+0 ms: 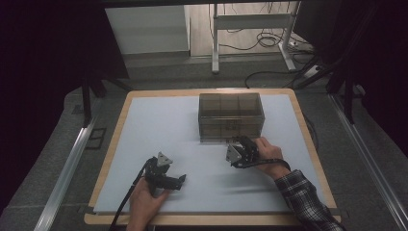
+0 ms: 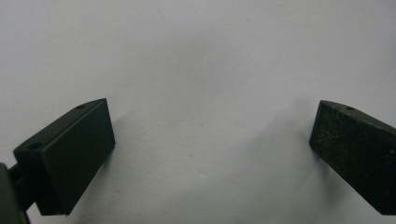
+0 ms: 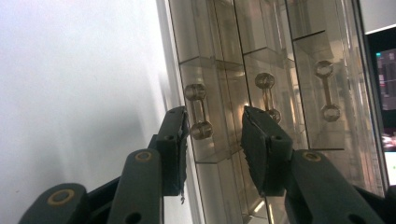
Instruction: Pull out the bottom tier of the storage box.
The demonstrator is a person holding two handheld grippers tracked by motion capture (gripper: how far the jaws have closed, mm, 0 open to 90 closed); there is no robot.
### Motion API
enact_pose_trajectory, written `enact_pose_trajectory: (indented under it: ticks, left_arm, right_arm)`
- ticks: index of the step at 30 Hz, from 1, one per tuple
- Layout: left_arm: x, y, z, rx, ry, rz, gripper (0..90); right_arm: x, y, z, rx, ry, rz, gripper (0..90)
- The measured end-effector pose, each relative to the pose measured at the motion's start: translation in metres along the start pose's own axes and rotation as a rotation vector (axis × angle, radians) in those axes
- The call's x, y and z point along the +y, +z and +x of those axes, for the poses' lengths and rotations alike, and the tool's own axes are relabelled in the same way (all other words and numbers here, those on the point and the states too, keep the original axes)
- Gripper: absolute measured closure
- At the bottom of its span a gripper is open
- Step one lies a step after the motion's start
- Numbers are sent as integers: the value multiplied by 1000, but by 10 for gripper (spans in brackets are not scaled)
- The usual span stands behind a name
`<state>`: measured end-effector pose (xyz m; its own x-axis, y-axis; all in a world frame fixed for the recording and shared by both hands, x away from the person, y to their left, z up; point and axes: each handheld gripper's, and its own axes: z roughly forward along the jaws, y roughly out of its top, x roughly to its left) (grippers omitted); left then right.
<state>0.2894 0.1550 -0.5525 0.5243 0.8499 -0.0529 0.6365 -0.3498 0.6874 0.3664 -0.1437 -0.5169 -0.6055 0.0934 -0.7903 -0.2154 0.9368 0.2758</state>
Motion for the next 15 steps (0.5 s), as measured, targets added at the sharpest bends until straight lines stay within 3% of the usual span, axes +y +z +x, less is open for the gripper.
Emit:
enact_pose_trajectory:
  ticks: [4,15]
  left_arm:
    - [0,0,0,0,0,0,0]
    - [0,0,0,0,-5,-5,0]
  right_arm:
    - [-2,-3,-8,47,44,-36,588]
    - [-9,-4,-23,159,123,-71,570]
